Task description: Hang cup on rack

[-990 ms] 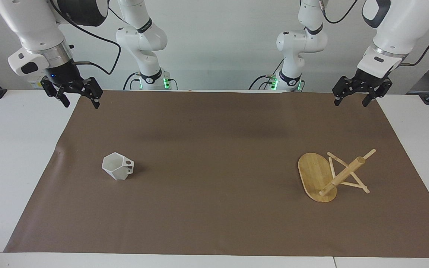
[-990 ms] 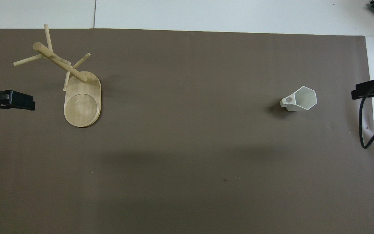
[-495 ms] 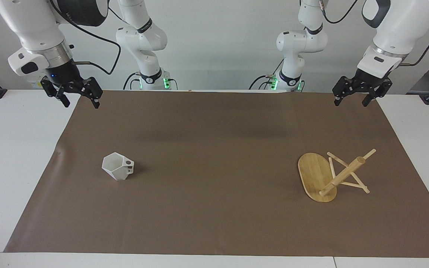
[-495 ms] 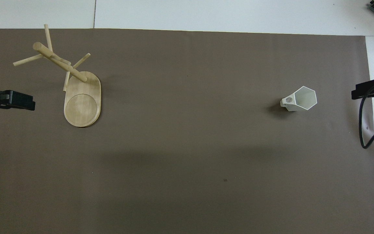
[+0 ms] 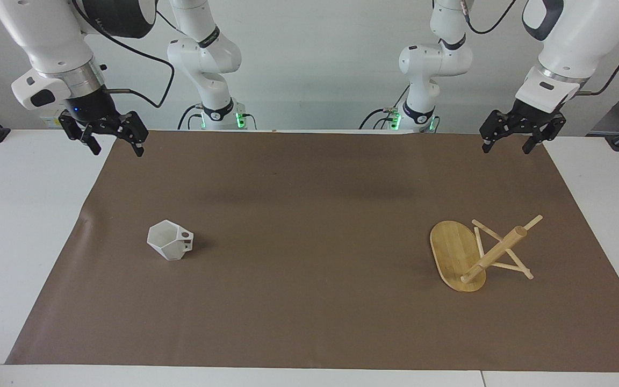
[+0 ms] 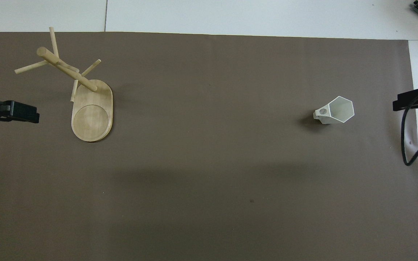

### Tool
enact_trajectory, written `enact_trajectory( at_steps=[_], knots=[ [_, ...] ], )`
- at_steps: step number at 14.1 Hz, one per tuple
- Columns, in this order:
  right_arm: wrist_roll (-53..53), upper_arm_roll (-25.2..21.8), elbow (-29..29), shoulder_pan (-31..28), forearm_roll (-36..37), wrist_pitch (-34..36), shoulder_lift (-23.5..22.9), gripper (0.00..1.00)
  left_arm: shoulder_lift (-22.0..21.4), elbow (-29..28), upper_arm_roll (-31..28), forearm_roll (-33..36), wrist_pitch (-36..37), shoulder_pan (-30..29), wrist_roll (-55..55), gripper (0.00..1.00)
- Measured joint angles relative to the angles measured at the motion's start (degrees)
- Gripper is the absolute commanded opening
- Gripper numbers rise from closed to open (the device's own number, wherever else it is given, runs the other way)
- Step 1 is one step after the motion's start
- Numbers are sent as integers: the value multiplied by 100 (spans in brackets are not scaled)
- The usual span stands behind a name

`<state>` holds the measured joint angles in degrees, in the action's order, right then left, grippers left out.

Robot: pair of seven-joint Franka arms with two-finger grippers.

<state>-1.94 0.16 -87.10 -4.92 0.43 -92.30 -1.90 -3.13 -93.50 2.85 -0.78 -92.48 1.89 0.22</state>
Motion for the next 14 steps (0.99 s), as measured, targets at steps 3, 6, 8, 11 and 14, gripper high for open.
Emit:
enact_trajectory(
  at_steps=[3, 6, 8, 11, 14],
  knots=[
    [0, 0, -10, 0, 0, -41, 0, 100, 0, 0, 0, 0, 0, 0, 0, 100],
    [0, 0, -35, 0, 0, -120, 0, 100, 0, 0, 0, 0, 0, 0, 0, 100],
    [0, 0, -99, 0, 0, -247, 4, 100, 0, 0, 0, 0, 0, 0, 0, 100],
    [-116, -3, -300, -17, 0, -473, 43, 100, 0, 0, 0, 0, 0, 0, 0, 100],
    [-271, -33, -593, -121, 0, -803, 66, 100, 0, 0, 0, 0, 0, 0, 0, 100]
  ],
)
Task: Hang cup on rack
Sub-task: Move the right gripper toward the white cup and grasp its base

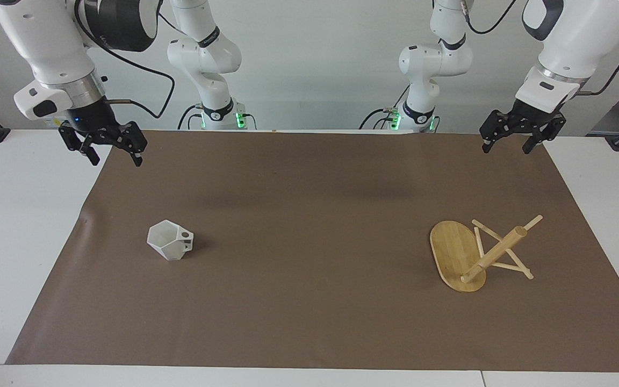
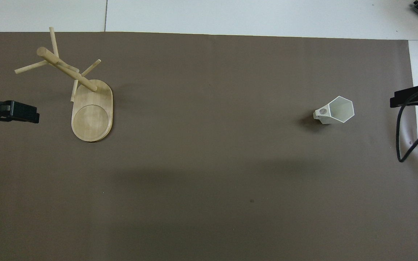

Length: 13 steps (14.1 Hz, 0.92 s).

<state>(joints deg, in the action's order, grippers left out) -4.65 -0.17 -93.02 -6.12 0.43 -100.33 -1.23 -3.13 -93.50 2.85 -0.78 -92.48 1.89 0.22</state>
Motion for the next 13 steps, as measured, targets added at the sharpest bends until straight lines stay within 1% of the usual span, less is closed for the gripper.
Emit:
enact_trajectory(
  at_steps=[4, 7, 10, 13],
  knots=[
    [-30, -23, -498, -181, 0, -595, -1, 100, 0, 0, 0, 0, 0, 0, 0, 100],
    [-32, -24, -787, -207, 0, -961, -10, 100, 0, 0, 0, 0, 0, 0, 0, 100],
    [-32, -25, -933, -214, 0, -1249, -110, 100, 0, 0, 0, 0, 0, 0, 0, 100],
    [-32, -27, -968, -303, 0, -1465, -359, 100, 0, 0, 0, 0, 0, 0, 0, 100]
  ],
)
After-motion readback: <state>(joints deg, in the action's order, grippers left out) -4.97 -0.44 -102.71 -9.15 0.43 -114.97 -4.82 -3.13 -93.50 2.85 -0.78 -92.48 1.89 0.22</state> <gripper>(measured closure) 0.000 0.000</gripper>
